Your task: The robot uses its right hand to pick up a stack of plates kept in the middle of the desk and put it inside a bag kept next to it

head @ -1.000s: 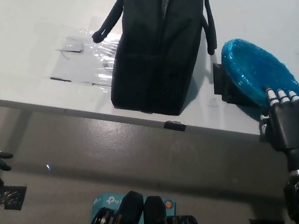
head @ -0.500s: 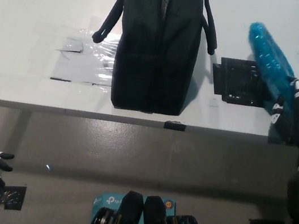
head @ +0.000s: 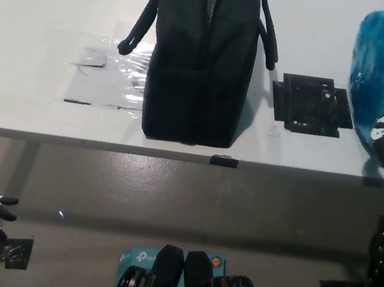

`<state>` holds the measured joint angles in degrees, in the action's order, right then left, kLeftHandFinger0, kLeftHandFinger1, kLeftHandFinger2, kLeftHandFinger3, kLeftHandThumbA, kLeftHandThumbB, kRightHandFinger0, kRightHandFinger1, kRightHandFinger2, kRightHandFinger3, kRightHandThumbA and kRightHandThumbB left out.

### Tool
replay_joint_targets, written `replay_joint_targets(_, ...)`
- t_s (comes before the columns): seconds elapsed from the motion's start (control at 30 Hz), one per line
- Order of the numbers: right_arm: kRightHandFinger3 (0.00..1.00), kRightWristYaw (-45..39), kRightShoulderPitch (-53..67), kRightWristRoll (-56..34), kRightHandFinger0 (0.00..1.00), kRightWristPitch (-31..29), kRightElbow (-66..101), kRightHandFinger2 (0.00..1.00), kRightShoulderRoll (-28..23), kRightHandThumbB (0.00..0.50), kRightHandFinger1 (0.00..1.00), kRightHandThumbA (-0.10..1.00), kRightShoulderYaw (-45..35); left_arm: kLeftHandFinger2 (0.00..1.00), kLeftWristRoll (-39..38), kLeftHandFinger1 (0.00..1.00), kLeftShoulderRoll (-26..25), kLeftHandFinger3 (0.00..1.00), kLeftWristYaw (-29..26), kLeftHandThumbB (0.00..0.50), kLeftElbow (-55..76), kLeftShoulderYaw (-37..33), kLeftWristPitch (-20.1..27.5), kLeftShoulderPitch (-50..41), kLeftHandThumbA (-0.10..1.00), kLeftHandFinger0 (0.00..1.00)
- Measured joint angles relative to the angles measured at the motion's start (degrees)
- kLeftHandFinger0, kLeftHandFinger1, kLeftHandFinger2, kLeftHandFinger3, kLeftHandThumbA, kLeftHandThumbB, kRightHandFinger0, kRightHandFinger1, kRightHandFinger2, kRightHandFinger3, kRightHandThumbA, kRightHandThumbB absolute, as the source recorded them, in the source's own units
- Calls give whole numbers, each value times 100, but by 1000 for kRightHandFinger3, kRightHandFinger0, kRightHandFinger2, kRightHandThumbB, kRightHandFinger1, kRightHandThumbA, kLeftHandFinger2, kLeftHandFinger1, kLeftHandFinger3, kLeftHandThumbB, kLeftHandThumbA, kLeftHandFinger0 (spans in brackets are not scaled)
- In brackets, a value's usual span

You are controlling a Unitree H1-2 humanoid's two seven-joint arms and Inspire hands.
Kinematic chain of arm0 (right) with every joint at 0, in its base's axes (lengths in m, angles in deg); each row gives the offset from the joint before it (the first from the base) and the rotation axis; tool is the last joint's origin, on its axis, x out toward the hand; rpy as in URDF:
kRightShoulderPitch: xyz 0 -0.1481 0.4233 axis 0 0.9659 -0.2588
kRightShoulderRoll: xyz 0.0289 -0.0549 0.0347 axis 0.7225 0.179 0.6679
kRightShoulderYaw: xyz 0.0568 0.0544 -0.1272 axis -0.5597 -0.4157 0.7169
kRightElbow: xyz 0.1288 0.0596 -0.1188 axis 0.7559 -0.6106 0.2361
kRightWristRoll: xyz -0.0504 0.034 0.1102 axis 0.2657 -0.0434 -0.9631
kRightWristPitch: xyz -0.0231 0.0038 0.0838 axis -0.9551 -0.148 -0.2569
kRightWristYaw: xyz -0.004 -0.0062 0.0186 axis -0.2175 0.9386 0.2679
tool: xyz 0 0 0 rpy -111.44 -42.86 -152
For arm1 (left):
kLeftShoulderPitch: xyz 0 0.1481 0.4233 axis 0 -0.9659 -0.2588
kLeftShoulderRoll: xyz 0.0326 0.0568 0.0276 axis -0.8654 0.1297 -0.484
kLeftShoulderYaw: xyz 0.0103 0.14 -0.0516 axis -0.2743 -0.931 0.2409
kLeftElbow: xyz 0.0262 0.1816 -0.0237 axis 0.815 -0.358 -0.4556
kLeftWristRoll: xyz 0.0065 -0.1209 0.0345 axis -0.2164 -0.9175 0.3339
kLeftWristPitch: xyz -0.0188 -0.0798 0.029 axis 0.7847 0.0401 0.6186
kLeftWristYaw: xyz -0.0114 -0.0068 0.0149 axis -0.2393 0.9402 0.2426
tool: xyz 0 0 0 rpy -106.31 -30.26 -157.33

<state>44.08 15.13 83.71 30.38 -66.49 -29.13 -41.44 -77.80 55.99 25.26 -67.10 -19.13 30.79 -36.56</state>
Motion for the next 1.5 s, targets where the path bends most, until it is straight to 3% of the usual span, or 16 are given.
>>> replay_joint_targets(0.1,212,-84,-2,-299,0,133,108,254,91,199,0,-100,-201,587,0,507,0,616,0,260,-42,-1,0,0,-100,386)
replay_joint_targets(0.27,230,-237,-52,-908,0,411,297,284,236,205,0,-100,-535,598,1,510,0,616,2,254,-93,0,-1,-1,-100,381)
replay_joint_targets(0.33,272,-300,-89,-1146,0,529,349,331,264,146,0,-100,-637,587,1,509,0,601,2,253,-94,0,-1,-1,-100,372)
replay_joint_targets(0.43,320,-425,-132,-1489,0,689,386,348,273,154,0,-100,-725,583,1,513,0,597,3,258,-94,0,0,-2,-100,383)
replay_joint_targets(0.5,323,-494,-191,-1721,0,797,412,362,279,113,0,-100,-799,577,1,511,0,594,4,261,-95,0,0,-6,-100,385)
replay_joint_targets(0.73,327,-797,-660,-2489,0,1226,613,406,271,178,10,-100,-1036,585,1,519,-1,594,14,275,-91,1,3,-12,-100,406)
replay_joint_targets(0.8,235,-893,-885,-2676,0,1342,757,342,256,225,0,-100,-1070,583,1,516,-1,596,25,266,-89,0,5,-13,-100,405)
replay_joint_targets(1.0,196,-1181,-1718,-3188,0,1604,1328,329,99,191,0,-100,-1075,580,5,511,-4,599,49,277,-48,1,19,-19,-100,379)
replay_joint_targets(1.13,110,-1330,-2164,-3338,0,1674,1601,246,-135,242,0,-100,-983,572,5,509,-10,583,52,271,4,3,51,-29,-100,376)
replay_joint_targets(1.2,17,-1367,-2320,-3345,0,1689,1665,209,-225,337,0,-100,-901,559,5,499,-10,577,53,282,4,2,65,-36,-100,371)
replay_joint_targets(1.23,15,-1379,-2369,-3308,0,1696,1667,209,-253,356,0,-100,-844,558,7,498,-11,576,53,283,4,2,68,-38,-100,372)
replay_joint_targets(1.27,17,-1393,-2413,-3273,0,1701,1667,224,-272,416,0,-100,-793,531,8,478,-12,565,55,277,4,0,70,-38,-100,363)
replay_joint_targets(1.33,51,-1420,-2468,-3204,0,1722,1665,269,-293,406,0,-100,-703,572,6,499,-12,584,61,274,5,1,75,-38,-100,372)
replay_joint_targets(1.4,134,-1459,-2518,-3078,0,1742,1666,183,-296,291,0,-100,-592,562,11,488,-13,579,64,273,12,-3,75,-37,-100,369)
replay_joint_targets(1.43,104,-1516,-2546,-2984,0,1750,1667,174,-295,240,0,-100,-510,561,12,488,-14,578,65,275,12,-4,76,-37,-100,370)
replay_joint_targets(1.5,1,-1647,-2587,-2800,0,1762,1668,152,-295,345,0,-100,-374,548,13,479,-15,566,68,286,12,-5,78,-38,-100,358)
